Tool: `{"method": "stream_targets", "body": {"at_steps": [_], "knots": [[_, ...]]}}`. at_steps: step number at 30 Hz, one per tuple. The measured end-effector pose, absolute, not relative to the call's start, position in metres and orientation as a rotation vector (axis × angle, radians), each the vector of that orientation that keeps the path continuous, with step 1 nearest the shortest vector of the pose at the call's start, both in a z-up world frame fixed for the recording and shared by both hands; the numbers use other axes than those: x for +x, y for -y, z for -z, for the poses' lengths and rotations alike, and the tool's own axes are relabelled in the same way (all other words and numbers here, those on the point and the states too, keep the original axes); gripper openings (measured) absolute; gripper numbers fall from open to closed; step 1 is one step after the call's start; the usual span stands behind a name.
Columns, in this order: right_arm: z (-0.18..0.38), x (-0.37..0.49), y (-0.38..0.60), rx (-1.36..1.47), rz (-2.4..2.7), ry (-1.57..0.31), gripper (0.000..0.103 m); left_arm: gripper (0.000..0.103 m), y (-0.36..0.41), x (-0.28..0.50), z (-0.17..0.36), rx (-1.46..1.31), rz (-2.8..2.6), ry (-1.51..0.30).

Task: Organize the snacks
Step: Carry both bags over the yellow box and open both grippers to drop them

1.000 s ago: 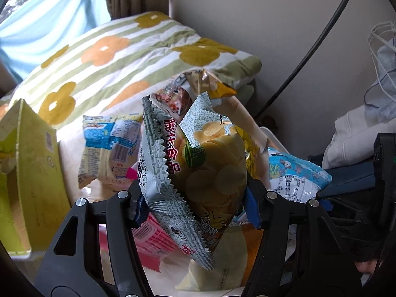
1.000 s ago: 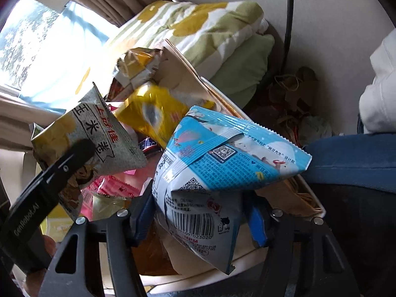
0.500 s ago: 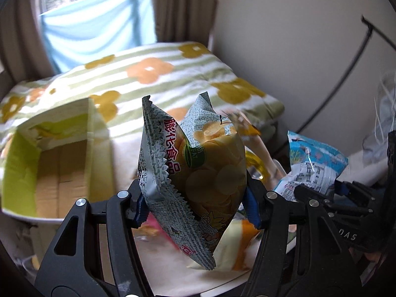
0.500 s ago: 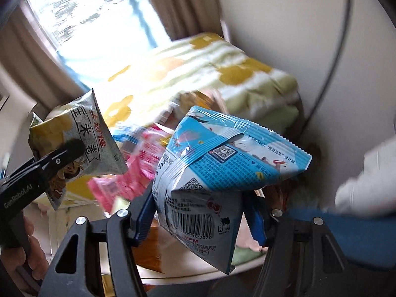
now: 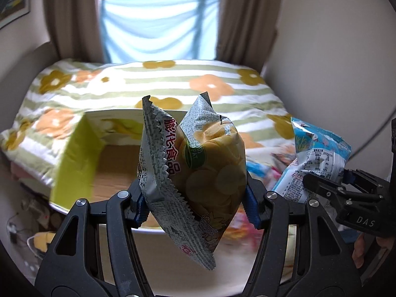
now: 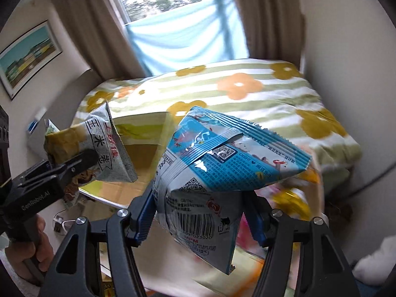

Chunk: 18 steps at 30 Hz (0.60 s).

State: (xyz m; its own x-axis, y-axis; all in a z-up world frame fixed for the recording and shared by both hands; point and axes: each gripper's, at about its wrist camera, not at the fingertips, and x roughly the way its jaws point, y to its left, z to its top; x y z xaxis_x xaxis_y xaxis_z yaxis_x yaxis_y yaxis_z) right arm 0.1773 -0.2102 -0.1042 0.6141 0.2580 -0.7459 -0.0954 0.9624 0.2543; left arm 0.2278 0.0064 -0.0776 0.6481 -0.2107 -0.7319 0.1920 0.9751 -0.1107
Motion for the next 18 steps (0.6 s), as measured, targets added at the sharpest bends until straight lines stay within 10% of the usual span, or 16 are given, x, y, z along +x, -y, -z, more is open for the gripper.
{"method": "stream_targets", "body": {"at_steps": [18], "knots": [[0.163,0.285,0.062,0.135,-0.293,-1.046,0.06,0.064,-0.133,0.348,0.168,0.11,0.141,-1.034]]}}
